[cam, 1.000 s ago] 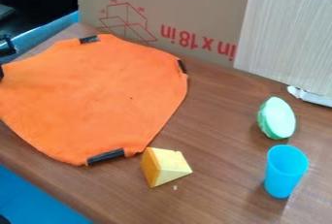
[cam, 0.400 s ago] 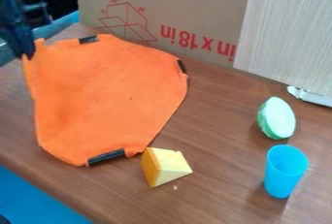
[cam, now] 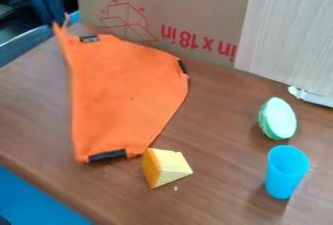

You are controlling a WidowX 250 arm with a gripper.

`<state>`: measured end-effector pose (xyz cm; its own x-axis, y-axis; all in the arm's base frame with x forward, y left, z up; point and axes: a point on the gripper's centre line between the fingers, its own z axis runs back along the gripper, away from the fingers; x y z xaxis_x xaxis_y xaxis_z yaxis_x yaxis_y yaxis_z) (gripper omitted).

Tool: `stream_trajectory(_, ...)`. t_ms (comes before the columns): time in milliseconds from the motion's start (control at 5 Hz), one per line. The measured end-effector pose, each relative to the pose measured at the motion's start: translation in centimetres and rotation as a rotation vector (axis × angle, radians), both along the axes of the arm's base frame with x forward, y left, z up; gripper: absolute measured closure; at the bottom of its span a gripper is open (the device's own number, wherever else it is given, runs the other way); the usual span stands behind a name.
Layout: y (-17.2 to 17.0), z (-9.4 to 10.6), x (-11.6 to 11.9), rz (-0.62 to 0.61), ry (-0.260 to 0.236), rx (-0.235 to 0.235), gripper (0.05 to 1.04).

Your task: Fold the cloth from bottom left to top right

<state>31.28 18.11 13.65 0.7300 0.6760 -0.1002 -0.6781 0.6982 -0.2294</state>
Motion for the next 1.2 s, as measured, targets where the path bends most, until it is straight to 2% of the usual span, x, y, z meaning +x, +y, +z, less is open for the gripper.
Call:
stream_trajectory(200,-1.4,0.3,1.7,-0.013,0.014,-0.020,1.020)
stream_trajectory(400,-2.6,-0.3,3.2,-0.024,0.034,-0.026,1.020)
stream_trajectory(800,-5.9,-1.9,5.8,-0.085,0.076,-0.012,1.020)
stream_trajectory(1000,-7.8,-1.3,7.1,-0.116,0.062,-0.001,1.020)
stream_trajectory(1200,-9.5,-1.7,8.3,-0.134,0.064,0.002,1.020)
